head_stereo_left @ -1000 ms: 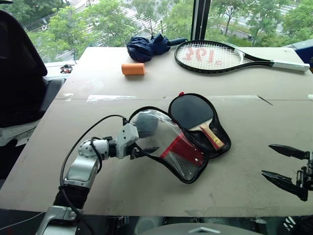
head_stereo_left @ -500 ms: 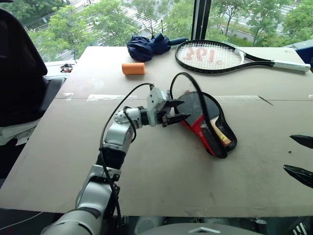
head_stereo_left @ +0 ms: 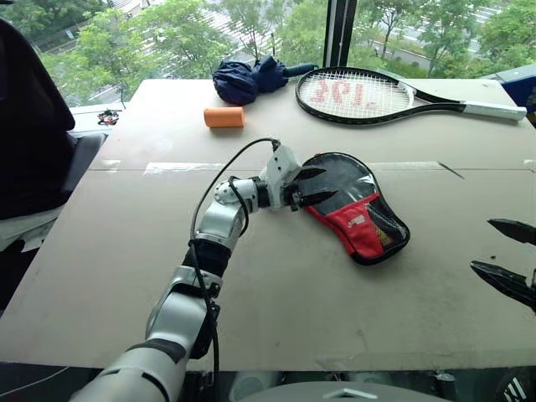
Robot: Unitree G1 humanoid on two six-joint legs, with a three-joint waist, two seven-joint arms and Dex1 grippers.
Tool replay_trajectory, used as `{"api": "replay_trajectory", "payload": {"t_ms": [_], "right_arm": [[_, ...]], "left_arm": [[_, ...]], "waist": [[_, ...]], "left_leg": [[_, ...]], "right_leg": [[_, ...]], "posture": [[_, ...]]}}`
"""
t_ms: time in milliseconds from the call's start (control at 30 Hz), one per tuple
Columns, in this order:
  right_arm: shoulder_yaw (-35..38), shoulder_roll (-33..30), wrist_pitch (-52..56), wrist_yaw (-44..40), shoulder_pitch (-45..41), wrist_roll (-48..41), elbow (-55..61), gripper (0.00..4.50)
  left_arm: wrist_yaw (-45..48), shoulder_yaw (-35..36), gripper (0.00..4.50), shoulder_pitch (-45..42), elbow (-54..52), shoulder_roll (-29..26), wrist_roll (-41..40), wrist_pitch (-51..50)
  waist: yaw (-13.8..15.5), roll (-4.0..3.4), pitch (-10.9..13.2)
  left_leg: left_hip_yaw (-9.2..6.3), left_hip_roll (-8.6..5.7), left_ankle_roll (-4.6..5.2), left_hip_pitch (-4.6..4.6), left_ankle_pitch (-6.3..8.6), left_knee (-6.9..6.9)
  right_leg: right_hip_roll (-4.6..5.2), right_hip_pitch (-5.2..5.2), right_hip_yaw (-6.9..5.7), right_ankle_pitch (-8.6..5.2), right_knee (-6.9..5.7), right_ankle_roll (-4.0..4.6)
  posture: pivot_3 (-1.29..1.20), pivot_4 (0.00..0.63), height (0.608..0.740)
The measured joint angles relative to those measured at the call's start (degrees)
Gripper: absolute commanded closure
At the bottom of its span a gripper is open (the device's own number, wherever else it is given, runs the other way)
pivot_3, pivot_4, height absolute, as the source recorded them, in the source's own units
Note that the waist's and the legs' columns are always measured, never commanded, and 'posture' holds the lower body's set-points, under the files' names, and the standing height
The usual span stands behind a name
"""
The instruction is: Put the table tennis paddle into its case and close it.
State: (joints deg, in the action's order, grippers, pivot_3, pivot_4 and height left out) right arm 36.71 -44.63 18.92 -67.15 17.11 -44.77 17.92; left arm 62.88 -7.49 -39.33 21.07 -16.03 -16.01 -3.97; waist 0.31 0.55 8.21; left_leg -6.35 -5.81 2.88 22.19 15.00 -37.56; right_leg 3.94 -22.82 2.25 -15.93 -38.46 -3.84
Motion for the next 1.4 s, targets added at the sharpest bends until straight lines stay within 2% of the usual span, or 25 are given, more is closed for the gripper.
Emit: {"api": "replay_trajectory", "payload": {"t_ms": [33,100,167,267,500,567,700,933,967,1000,1033,1100,1300,1400], "right_arm": [[-0.54,-0.01,0.46,0.84,-0.27,0.25,0.04,0.05],[-6.74,-1.07,4.02,7.58,-6.69,4.24,0.05,0.05],[-11.00,-1.12,6.24,10.47,-11.57,5.44,-0.31,0.05],[-19.01,-0.34,10.70,14.85,-22.51,8.16,-5.61,0.05],[-29.15,0.94,13.98,15.48,-34.07,14.27,-20.48,0.05],[-31.92,3.11,14.63,14.36,-39.62,15.49,-26.17,0.05],[-35.07,4.66,14.98,11.23,-43.68,16.77,-31.07,0.05],[-39.83,7.37,17.85,9.36,-50.65,20.47,-38.64,0.05],[-40.34,7.44,18.63,8.97,-51.57,21.04,-39.15,0.27],[-40.37,7.45,19.06,8.76,-51.87,21.41,-39.26,0.27],[-40.33,7.61,19.54,8.73,-52.15,21.61,-39.33,0.62],[-40.19,8.08,20.91,8.53,-52.40,21.55,-39.50,1.47],[-39.61,8.41,27.59,6.81,-52.10,18.96,-37.83,4.43],[-38.70,8.22,31.33,6.92,-50.71,17.40,-34.71,4.43]], "left_arm": [[0.43,0.25,1.44,0.01,-0.89,-0.20,-0.38,-0.42],[2.90,1.45,1.44,2.68,-9.71,-5.22,-4.40,-5.09],[4.75,3.01,1.44,4.03,-15.06,-9.03,-7.32,-8.76],[8.72,7.09,1.44,5.89,-23.55,-19.06,-13.42,-16.47],[11.87,13.18,1.44,10.09,-32.72,-32.03,-20.58,-26.97],[12.47,15.87,1.44,13.26,-36.22,-37.16,-23.17,-30.68],[12.22,19.50,1.44,15.87,-40.72,-40.97,-26.21,-33.75],[7.94,24.00,1.44,20.50,-43.62,-43.49,-27.09,-36.98],[7.40,25.11,1.44,21.40,-44.24,-43.60,-27.10,-37.02],[7.11,25.40,1.44,21.73,-44.65,-43.68,-27.12,-37.10],[6.83,25.78,1.44,22.24,-45.14,-43.70,-27.26,-37.19],[6.30,26.38,1.44,23.15,-45.94,-43.69,-27.71,-37.32],[5.19,26.72,1.44,23.49,-46.57,-43.68,-28.10,-36.91],[5.08,26.48,1.44,23.46,-46.30,-43.68,-27.95,-36.42]], "waist": [[0.18,-0.02,0.00],[-0.01,0.01,0.02],[-0.42,0.02,0.03],[-1.09,0.02,0.05],[-0.23,-0.04,0.15],[-1.02,-0.07,0.20],[-1.03,-0.16,0.24],[-1.13,-0.21,0.28],[-1.27,-0.21,0.28],[-1.28,-0.21,0.28],[-1.28,-0.21,0.28],[-1.25,-0.21,0.28],[-1.12,-0.23,0.29],[-1.08,-0.23,0.29]], "left_leg": [[-0.01,-0.01,0.00,0.02,0.00,0.00],[0.00,-0.01,-0.01,0.02,-0.01,-0.04],[-0.01,0.00,-0.02,0.02,-0.01,-0.07],[-0.01,0.00,-0.05,0.16,-0.03,-0.09],[-0.32,-0.05,-0.01,0.73,0.00,-0.63],[-0.31,-0.04,-0.01,0.72,0.00,-0.63],[-0.35,-0.03,-0.02,0.71,0.00,-0.60],[-0.33,-0.03,-0.02,0.71,0.00,-0.61],[-0.31,-0.03,-0.02,0.70,0.00,-0.61],[-0.32,-0.03,-0.02,0.70,0.00,-0.61],[-0.32,-0.03,-0.03,0.69,0.00,-0.61],[-0.32,-0.03,-0.03,0.69,0.00,-0.60],[-0.31,-0.03,-0.03,0.70,0.00,-0.58],[-0.32,-0.03,-0.03,0.70,0.01,-0.56]], "right_leg": [[0.03,0.00,-0.04,0.00,-0.01,0.00],[0.02,-0.04,0.00,0.00,-0.06,0.00],[0.01,-0.06,-0.03,0.00,-0.09,0.01],[0.00,-0.22,-0.03,-0.01,-0.14,0.02],[0.05,-0.36,-0.46,0.00,-0.09,0.02],[0.03,-0.37,-0.42,0.00,-0.15,0.02],[0.04,-0.37,-0.48,-0.01,-0.15,0.03],[0.02,-0.40,-0.44,-0.01,-0.19,0.03],[0.01,-0.41,-0.42,-0.01,-0.21,0.03],[0.01,-0.41,-0.42,-0.01,-0.22,0.03],[0.01,-0.41,-0.42,-0.01,-0.23,0.03],[0.01,-0.42,-0.43,-0.01,-0.24,0.03],[0.02,-0.43,-0.42,-0.01,-0.24,0.04],[0.03,-0.44,-0.42,-0.01,-0.23,0.04]], "posture": [[0.00,0.150,0.723],[0.00,0.150,0.723],[0.00,0.150,0.723],[0.00,0.150,0.723],[0.00,0.150,0.723],[0.00,0.150,0.723],[0.00,0.150,0.723],[0.00,0.150,0.723],[0.00,0.150,0.723],[0.00,0.150,0.723],[0.00,0.150,0.723],[0.00,0.150,0.723],[0.00,0.150,0.723],[0.00,0.150,0.723]]}}
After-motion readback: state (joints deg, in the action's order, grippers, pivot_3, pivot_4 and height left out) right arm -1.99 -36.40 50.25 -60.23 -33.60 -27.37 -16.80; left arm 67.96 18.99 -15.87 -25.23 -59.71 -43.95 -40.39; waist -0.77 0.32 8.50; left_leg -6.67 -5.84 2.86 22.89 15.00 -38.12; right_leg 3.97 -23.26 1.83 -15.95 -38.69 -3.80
